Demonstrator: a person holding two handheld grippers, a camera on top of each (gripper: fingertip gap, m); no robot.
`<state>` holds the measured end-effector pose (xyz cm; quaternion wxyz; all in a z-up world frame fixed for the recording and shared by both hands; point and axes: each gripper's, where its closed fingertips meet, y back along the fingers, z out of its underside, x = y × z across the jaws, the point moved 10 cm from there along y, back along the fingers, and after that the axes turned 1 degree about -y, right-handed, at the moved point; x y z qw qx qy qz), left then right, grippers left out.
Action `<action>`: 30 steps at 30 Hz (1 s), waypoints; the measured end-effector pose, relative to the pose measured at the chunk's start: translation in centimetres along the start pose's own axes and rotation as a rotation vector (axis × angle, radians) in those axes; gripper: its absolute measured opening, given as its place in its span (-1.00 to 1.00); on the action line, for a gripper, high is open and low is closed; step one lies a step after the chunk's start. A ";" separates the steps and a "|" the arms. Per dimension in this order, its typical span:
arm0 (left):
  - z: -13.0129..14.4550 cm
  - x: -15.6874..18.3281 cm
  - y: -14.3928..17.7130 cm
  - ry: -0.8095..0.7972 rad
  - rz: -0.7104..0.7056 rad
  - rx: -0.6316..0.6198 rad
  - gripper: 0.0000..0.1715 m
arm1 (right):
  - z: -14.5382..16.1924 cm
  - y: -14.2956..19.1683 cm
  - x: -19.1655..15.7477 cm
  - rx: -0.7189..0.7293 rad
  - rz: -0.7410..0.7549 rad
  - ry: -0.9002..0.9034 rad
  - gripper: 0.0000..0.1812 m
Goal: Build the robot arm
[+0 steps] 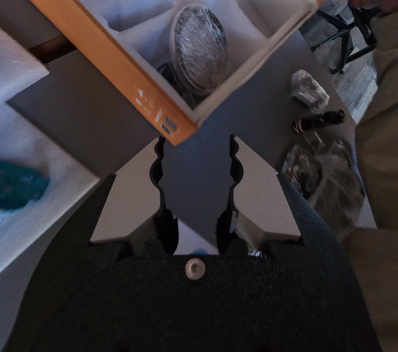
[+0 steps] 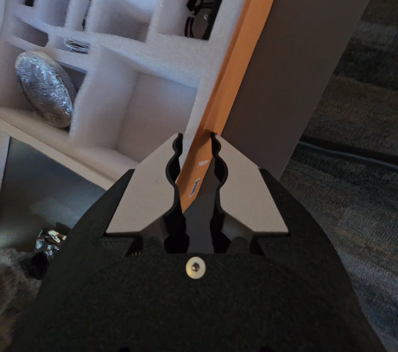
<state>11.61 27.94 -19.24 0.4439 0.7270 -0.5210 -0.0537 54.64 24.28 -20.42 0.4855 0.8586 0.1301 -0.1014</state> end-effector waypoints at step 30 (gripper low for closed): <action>43.4 1.2 29.4 -0.026 -0.388 0.535 -0.39 | 29.7 -5.5 -51.8 0.554 -0.141 0.454 -0.37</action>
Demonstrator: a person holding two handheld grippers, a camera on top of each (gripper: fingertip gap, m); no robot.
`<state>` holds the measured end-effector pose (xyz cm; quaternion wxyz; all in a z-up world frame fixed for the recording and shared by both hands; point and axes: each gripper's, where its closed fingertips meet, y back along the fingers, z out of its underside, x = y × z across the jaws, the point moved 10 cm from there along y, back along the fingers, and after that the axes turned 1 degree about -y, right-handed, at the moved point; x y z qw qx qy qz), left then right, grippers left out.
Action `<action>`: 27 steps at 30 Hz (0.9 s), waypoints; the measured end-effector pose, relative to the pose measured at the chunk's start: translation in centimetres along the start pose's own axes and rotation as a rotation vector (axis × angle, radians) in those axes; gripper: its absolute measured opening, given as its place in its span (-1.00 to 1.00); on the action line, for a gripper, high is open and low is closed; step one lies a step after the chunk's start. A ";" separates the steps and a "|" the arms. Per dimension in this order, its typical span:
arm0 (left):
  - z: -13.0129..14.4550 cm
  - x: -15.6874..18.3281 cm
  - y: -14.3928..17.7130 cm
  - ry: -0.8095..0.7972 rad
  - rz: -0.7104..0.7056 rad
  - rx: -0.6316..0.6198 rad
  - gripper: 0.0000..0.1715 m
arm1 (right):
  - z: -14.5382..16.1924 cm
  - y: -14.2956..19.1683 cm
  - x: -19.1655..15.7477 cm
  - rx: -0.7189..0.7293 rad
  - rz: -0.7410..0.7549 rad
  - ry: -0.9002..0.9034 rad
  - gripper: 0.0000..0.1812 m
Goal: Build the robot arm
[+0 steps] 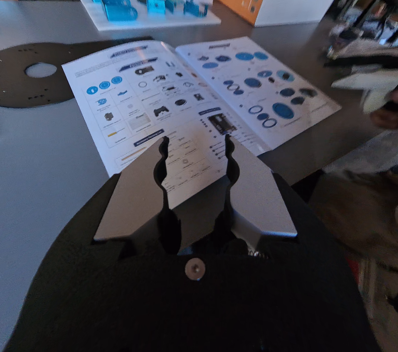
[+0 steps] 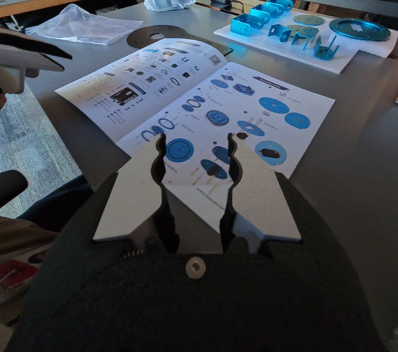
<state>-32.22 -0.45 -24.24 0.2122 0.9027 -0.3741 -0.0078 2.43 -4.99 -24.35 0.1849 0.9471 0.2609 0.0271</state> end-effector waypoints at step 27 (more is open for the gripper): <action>-1.2 4.2 -7.4 0.099 0.068 -0.206 -0.30 | 3.5 1.2 5.3 -0.440 0.017 0.040 -0.21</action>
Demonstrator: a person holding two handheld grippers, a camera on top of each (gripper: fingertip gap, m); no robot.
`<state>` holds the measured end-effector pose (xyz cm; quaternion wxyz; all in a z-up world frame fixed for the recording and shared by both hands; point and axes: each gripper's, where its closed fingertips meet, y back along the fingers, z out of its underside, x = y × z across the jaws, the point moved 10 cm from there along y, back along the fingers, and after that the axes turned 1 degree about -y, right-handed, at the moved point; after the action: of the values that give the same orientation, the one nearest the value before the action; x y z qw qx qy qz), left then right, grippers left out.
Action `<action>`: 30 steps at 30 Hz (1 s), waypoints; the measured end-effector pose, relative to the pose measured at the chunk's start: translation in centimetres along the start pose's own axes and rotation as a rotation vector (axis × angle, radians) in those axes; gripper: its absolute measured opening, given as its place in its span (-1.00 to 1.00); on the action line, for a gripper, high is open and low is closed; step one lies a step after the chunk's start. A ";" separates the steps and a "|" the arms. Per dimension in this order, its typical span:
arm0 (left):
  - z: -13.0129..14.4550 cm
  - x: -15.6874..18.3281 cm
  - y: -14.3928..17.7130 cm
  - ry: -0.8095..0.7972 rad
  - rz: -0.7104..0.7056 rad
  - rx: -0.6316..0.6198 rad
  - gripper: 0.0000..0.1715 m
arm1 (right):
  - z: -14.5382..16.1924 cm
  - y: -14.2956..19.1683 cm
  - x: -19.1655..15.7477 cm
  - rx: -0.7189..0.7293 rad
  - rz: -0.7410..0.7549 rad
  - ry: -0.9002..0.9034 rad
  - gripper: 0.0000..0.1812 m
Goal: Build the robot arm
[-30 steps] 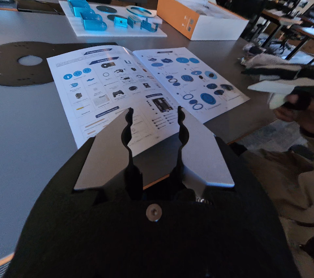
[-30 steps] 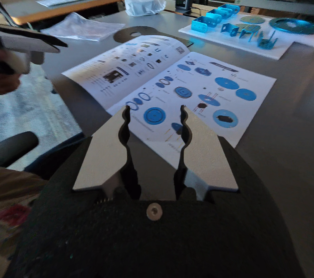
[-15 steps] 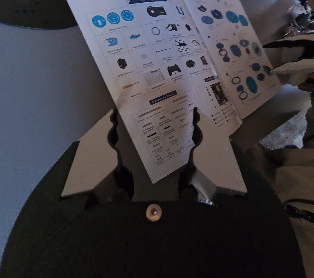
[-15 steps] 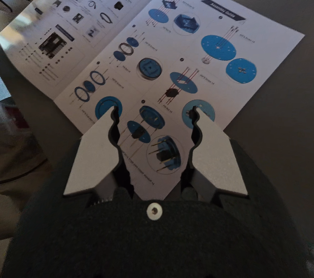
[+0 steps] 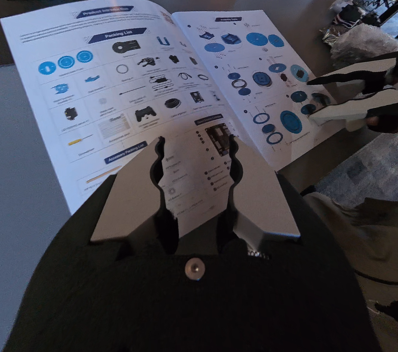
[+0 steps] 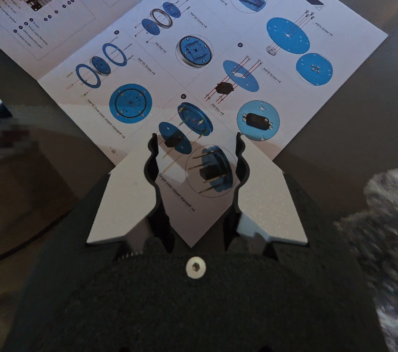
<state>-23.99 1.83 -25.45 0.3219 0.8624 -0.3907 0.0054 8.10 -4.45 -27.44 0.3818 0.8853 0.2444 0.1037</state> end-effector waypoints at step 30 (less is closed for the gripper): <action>4.4 -2.9 5.4 0.132 0.022 0.010 0.24 | 0.3 0.3 1.8 0.090 -0.104 -0.162 -0.07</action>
<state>-30.73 -1.34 -26.76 0.3427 0.8574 -0.3779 0.0679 9.88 -3.90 -27.41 0.3649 0.8932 0.2626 0.0009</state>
